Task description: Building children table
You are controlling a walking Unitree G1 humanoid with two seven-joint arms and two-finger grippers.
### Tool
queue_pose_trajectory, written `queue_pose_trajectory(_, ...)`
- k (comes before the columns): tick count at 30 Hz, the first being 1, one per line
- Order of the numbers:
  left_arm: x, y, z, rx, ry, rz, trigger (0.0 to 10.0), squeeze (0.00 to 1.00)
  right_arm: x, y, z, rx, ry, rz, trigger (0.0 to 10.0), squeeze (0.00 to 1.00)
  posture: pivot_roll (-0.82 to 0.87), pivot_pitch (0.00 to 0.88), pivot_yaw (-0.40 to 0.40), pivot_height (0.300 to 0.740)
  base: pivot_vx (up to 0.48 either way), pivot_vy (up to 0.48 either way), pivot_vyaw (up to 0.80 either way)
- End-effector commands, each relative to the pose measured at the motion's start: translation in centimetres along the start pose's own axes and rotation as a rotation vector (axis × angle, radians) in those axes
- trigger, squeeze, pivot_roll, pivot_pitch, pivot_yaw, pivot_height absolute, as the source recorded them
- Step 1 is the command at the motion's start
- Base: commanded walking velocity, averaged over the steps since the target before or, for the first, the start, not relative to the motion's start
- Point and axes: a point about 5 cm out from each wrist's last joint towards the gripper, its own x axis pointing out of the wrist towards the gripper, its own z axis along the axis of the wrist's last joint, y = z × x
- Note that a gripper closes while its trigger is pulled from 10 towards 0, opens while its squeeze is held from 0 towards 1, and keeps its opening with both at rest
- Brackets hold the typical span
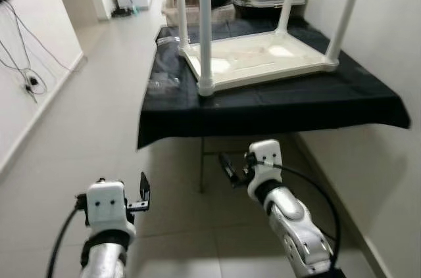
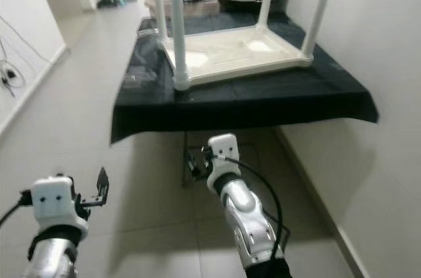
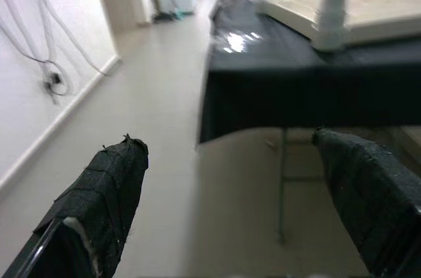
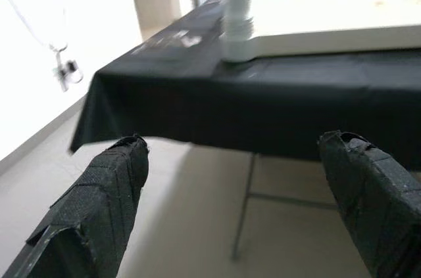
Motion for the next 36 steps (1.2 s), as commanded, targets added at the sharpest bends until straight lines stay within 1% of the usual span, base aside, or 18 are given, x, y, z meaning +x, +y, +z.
queue_pose_trajectory(1,0.2,1.7,0.7,0.026,-0.027,0.083,10.0,0.00,0.6,-0.9,1.2,0.002,-0.053,-0.075,10.0,0.00,0.08,0.000,0.008,0.740,0.000,0.000,0.00)
queue_pose_trajectory(3,0.5,2.3,1.1,0.037,-0.044,0.105,10.0,0.00,1.0,-1.9,1.7,0.005,-0.070,-0.137,10.0,0.00,0.08,0.000,0.008,0.740,0.000,0.000,0.00)
queue_pose_trajectory(4,0.5,2.3,1.1,0.037,-0.044,0.105,10.0,0.00,1.0,-1.9,1.7,0.005,-0.070,-0.137,10.0,0.00,0.08,0.000,0.008,0.740,0.000,0.000,0.00)
queue_pose_trajectory(6,0.6,2.6,1.2,0.049,-0.052,0.114,10.0,0.00,1.5,-2.5,2.4,-0.012,-0.095,-0.156,10.0,0.00,0.08,0.000,0.008,0.740,0.000,0.000,0.00)
queue_pose_trajectory(9,0.6,2.6,1.2,0.052,-0.053,0.114,10.0,0.00,1.7,-2.6,2.7,-0.022,-0.103,-0.153,10.0,0.00,0.08,0.000,0.008,0.740,0.000,0.000,0.00)
queue_pose_trajectory(13,0.6,2.4,1.0,0.047,-0.048,0.118,10.0,0.00,1.9,-2.6,2.7,-0.021,-0.098,-0.146,10.0,0.00,0.07,0.000,0.007,0.740,0.000,0.000,0.00)
queue_pose_trajectory(17,0.4,2.4,0.7,0.042,-0.032,0.120,10.0,0.00,1.7,-1.9,2.1,-0.014,-0.086,-0.129,10.0,0.00,0.08,0.000,0.009,0.740,0.000,0.000,0.00)
queue_pose_trajectory(19,0.4,2.4,0.7,0.042,-0.032,0.120,10.0,0.00,1.7,-1.9,2.1,-0.014,-0.086,-0.129,10.0,0.00,0.08,0.000,0.009,0.740,0.000,0.000,0.00)
queue_pose_trajectory(21,0.4,2.5,0.7,0.040,-0.029,0.125,10.0,0.00,1.6,-1.6,1.9,-0.010,-0.080,-0.121,10.0,0.00,0.08,0.000,0.008,0.740,0.246,0.000,0.00)
queue_pose_trajectory(25,0.5,2.6,0.8,0.042,-0.032,0.126,10.0,0.00,1.6,-1.5,1.8,-0.009,-0.079,-0.117,10.0,0.00,0.08,0.000,0.004,0.740,0.260,0.000,0.00)
queue_pose_trajectory(36,0.7,2.3,0.8,0.041,-0.034,0.116,10.0,0.00,1.8,-1.5,1.6,-0.013,-0.071,-0.113,10.0,0.00,0.08,0.000,0.002,0.740,0.303,0.000,0.00)
